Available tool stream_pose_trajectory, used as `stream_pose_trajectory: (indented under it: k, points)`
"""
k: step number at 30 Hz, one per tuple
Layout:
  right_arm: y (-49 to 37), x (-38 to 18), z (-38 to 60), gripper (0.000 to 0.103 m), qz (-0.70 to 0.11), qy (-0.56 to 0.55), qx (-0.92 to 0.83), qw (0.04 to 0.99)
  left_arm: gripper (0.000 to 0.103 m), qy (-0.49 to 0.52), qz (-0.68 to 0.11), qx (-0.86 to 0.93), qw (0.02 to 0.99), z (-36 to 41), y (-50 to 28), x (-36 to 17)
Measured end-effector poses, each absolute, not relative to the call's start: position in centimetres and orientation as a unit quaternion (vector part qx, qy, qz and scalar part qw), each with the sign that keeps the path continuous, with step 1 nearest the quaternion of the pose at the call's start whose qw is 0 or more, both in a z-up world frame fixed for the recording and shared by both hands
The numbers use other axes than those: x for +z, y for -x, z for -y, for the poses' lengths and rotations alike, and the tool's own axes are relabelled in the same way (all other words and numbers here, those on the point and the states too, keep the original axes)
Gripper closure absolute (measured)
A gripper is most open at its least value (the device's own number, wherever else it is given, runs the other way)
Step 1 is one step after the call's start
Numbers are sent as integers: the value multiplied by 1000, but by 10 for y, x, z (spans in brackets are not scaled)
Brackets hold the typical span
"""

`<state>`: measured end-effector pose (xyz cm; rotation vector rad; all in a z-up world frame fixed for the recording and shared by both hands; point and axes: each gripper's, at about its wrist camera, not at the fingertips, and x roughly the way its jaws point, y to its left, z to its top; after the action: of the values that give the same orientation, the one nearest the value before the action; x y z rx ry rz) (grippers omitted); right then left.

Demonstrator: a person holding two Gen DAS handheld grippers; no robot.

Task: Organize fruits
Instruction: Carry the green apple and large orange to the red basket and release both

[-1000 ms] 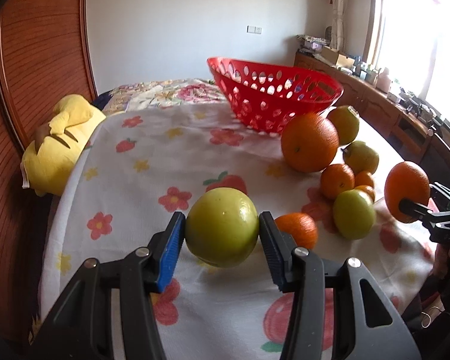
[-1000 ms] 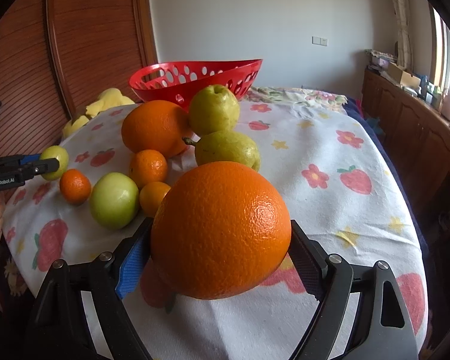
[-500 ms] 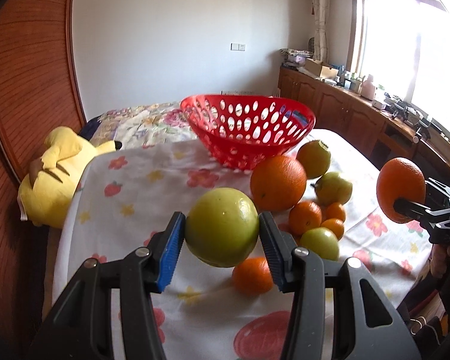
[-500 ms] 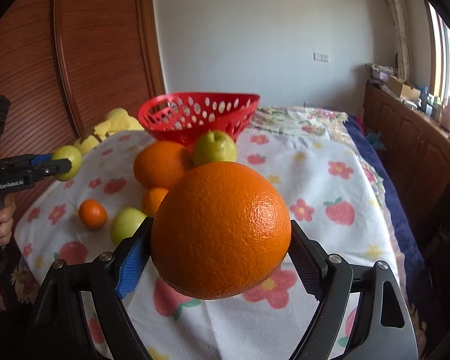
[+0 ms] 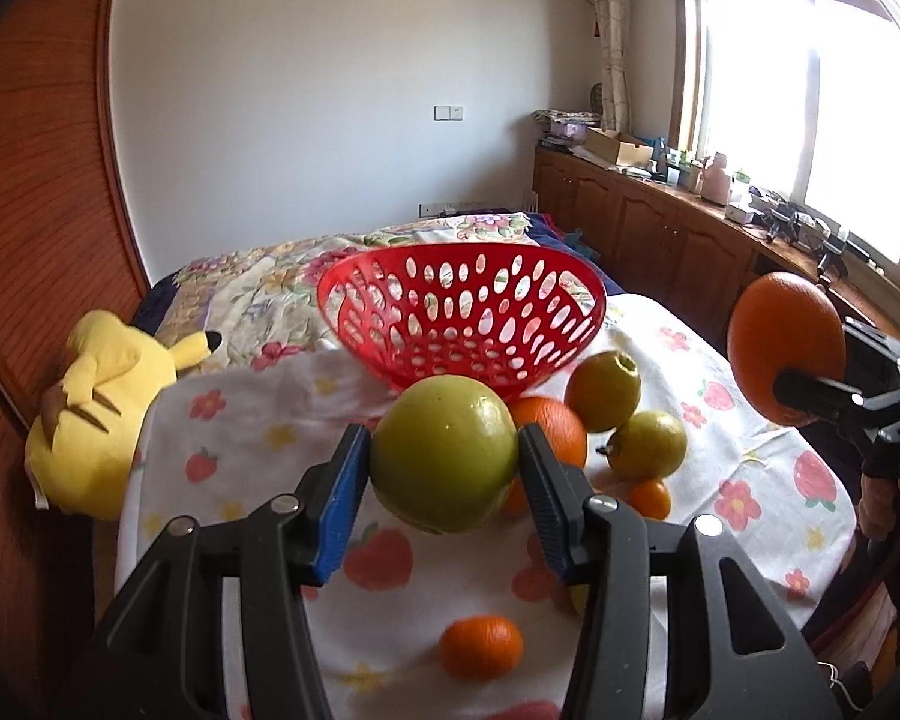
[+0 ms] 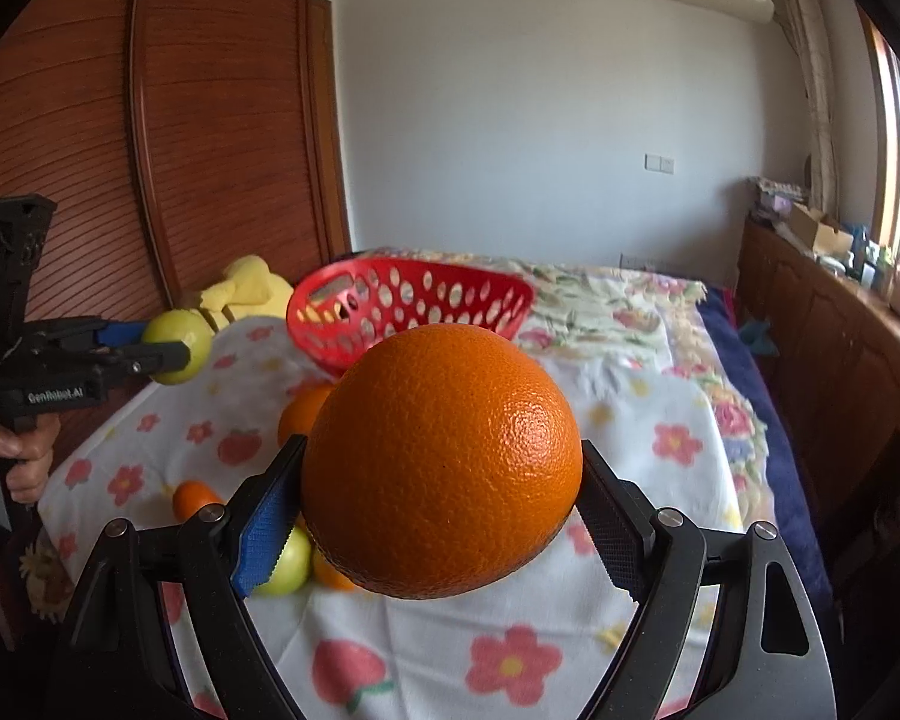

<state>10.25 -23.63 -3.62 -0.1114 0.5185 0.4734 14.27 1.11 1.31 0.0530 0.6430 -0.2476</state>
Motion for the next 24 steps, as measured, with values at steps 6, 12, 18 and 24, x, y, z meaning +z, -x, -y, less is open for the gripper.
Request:
stream_pose_trajectory:
  k: [6, 12, 18, 24]
  points:
    - [-128, -25, 221, 16, -244, 65, 246, 936, 54, -25, -316, -125, 940, -7, -173, 17]
    - [-160, -16, 199, 16, -245, 82, 259, 931, 54, -27, -323, -130, 937, -1, -204, 17]
    - [-192, -15, 186, 16, -258, 87, 269, 924, 54, -29, -333, -137, 932, 6, -228, 12]
    - [-219, -19, 174, 16, -272, 99, 276, 917, 54, -34, -347, -140, 927, 13, -242, 2]
